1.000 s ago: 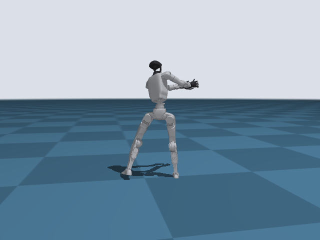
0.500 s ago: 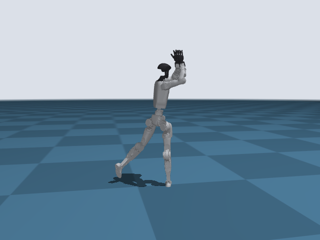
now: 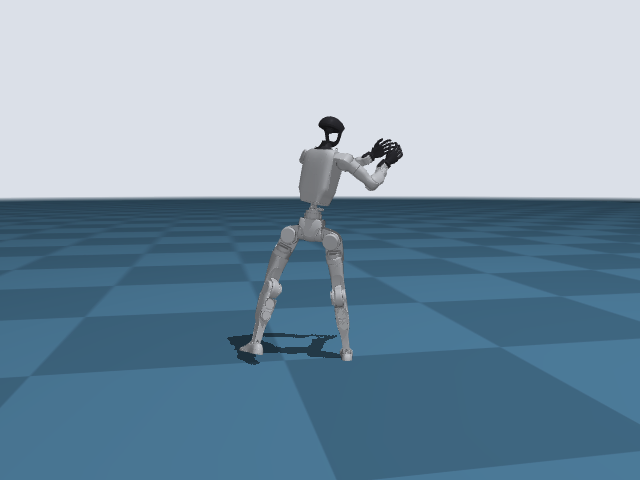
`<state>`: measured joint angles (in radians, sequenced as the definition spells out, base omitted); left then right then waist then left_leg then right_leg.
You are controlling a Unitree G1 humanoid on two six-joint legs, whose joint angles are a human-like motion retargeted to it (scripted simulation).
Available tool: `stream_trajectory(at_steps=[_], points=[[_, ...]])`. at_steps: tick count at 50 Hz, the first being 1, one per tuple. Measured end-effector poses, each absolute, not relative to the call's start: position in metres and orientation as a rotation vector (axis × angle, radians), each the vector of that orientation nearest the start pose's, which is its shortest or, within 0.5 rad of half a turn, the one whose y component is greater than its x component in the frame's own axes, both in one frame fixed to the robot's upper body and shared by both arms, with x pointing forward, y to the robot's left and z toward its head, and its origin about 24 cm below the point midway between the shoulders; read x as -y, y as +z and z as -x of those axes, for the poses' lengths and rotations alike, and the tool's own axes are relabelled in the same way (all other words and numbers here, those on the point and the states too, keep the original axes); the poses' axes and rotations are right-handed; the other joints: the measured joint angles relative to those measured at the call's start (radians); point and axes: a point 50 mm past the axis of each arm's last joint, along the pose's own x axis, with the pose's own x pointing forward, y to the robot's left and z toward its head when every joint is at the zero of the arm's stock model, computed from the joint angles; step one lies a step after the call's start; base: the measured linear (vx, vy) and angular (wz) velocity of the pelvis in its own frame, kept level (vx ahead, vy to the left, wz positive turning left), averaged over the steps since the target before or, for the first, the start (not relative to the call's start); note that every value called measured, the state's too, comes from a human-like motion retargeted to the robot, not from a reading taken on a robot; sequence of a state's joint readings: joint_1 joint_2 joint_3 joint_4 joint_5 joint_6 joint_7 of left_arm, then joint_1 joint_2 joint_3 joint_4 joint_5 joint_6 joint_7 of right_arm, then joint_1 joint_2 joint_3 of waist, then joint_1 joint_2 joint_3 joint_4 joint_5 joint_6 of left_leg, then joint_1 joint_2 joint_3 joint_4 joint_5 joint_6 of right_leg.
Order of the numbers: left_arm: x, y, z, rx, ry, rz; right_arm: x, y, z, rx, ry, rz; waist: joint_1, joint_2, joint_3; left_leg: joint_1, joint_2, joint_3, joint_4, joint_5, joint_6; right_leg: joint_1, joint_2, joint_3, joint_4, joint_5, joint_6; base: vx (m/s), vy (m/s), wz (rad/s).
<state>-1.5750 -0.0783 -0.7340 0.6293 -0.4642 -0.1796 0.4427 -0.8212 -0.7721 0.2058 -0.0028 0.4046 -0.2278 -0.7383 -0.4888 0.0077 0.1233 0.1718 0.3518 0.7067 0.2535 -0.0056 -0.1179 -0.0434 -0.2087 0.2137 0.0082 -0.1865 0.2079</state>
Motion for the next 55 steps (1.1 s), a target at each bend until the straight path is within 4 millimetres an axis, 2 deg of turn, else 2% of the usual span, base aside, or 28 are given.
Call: stream_trajectory(at_steps=[2,6,10,13,15,18,20,22,25,28,33,38,40,46,51,55], points=[[0.106,0.309,-0.302,0.735,-0.582,-0.056,0.205,0.279,-0.31,0.856,-0.351,-0.014,0.002,-0.001,0.01,-0.013,-0.014,0.045,-0.053,-0.035,-0.007,-0.009,-0.012,-0.06,0.009,-0.005,0.004,-0.21,0.22,1.61],[0.083,0.218,-0.329,0.438,-0.459,-0.048,0.185,0.192,-0.324,0.513,-0.277,-0.191,0.03,-0.008,0.031,-0.072,-0.041,0.039,-0.118,-0.095,0.001,-0.025,-0.04,-0.169,0.027,-0.009,-0.002,-0.21,0.24,1.48],[0.052,0.128,-0.337,0.164,-0.31,-0.115,0.154,0.106,-0.325,0.153,-0.258,-0.347,0.117,-0.034,0.055,-0.145,-0.074,-0.045,-0.138,-0.135,0.045,-0.033,-0.081,-0.259,0.042,-0.002,-0.021,-0.18,0.26,1.24],[0.029,0.075,-0.334,-0.002,-0.238,-0.211,0.128,0.052,-0.315,-0.085,-0.268,-0.445,0.226,-0.06,0.072,-0.198,-0.106,-0.118,-0.129,-0.154,0.068,-0.03,-0.121,-0.319,0.052,0.011,-0.028,-0.14,0.28,1.11],[0.016,0.047,-0.33,-0.088,-0.213,-0.292,0.111,0.025,-0.306,-0.221,-0.269,-0.523,0.31,-0.072,0.085,-0.23,-0.129,-0.164,-0.116,-0.165,0.071,-0.022,-0.149,-0.36,0.059,0.022,-0.026,-0.1,0.29,1.07],[0.003,0.015,-0.321,-0.184,-0.201,-0.424,0.087,-0.006,-0.294,-0.363,-0.147,-0.496,0.439,-0.07,0.099,-0.268,-0.161,-0.228,-0.092,-0.18,0.057,-0.003,-0.188,-0.419,0.075,0.043,-0.019,-0.05,0.3,1.07],[-0.005,-0.001,-0.316,-0.244,-0.154,-0.481,0.076,-0.019,-0.286,-0.469,-0.25,-0.677,0.515,-0.055,0.108,-0.286,-0.178,-0.268,-0.08,-0.185,0.029,0.016,-0.206,-0.456,0.089,0.06,-0.012,-0.01,0.29,1.09],[-0.015,-0.021,-0.306,-0.315,-0.131,-0.532,0.066,-0.035,-0.278,-0.548,-0.212,-0.668,0.569,-0.02,0.099,-0.334,-0.152,-0.311,0.029,-0.235,-0.011,0.043,-0.201,-0.491,0.109,0.078,-0.023,0.03,0.28,1.12],[-0.033,-0.035,-0.3,-0.401,-0.045,-0.519,0.051,-0.045,-0.276,-0.633,-0.162,-0.62,0.643,0.023,0.096,-0.345,-0.155,-0.37,0.027,-0.228,-0.071,0.056,-0.196,-0.507,0.147,0.118,-0.034,0.01,0.25,0.92],[-0.052,-0.037,-0.304,-0.429,0.03,-0.477,0.036,-0.043,-0.28,-0.659,-0.126,-0.583,0.694,0.065,0.102,-0.343,-0.157,-0.418,0.005,-0.215,-0.102,0.052,-0.186,-0.484,0.196,0.165,-0.049,-0.01,0.2,0.81],[-0.076,-0.024,-0.32,-0.388,0.082,-0.477,0.017,-0.027,-0.293,-0.631,-0.091,-0.558,0.748,0.114,0.125,-0.333,-0.164,-0.472,-0.059,-0.201,-0.092,0.024,-0.162,-0.383,0.26,0.243,-0.058,-0.04,0.14,0.7],[-0.083,-0.01,-0.333,-0.353,0.133,-0.492,0.009,-0.011,-0.309,-0.612,-0.064,-0.535,0.769,0.122,0.152,-0.329,-0.183,-0.501,-0.127,-0.199,-0.063,0.011,-0.15,-0.3,0.269,0.281,-0.047,-0.06,0.07,0.55],[-0.08,-0.005,-0.336,-0.358,0.156,-0.478,0.01,-0.007,-0.314,-0.618,-0.078,-0.534,0.778,0.101,0.167,-0.302,-0.217,-0.501,-0.229,-0.152,-0.036,0.001,-0.168,-0.284,0.264,0.277,-0.045,-0.07,0.04,0.3],[-0.07,-0.007,-0.336,-0.406,0.119,-0.492,0.019,-0.012,-0.317,-0.67,-0.13,-0.542,0.771,0.041,0.194,-0.307,-0.239,-0.493,-0.278,-0.151,-0.035,0.014,-0.187,-0.373,0.222,0.215,-0.078,-0.03,0.0,0.07],[-0.062,-0.016,-0.329,-0.449,0.069,-0.515,0.027,-0.025,-0.31,-0.721,-0.168,-0.582,0.781,-0.037,0.197,-0.314,-0.243,-0.446,-0.287,-0.155,-0.042,0.024,-0.198,-0.534,0.17,0.126,-0.117,-0.04,-0.06,-0.47],[-0.053,-0.026,-0.32,-0.505,-0.021,-0.536,0.035,-0.042,-0.298,-0.77,-0.195,-0.634,0.793,-0.109,0.187,-0.319,-0.243,-0.392,-0.277,-0.157,-0.051,0.038,-0.202,-0.667,0.108,0.064,-0.122,-0.03,-0.1,-0.73]])
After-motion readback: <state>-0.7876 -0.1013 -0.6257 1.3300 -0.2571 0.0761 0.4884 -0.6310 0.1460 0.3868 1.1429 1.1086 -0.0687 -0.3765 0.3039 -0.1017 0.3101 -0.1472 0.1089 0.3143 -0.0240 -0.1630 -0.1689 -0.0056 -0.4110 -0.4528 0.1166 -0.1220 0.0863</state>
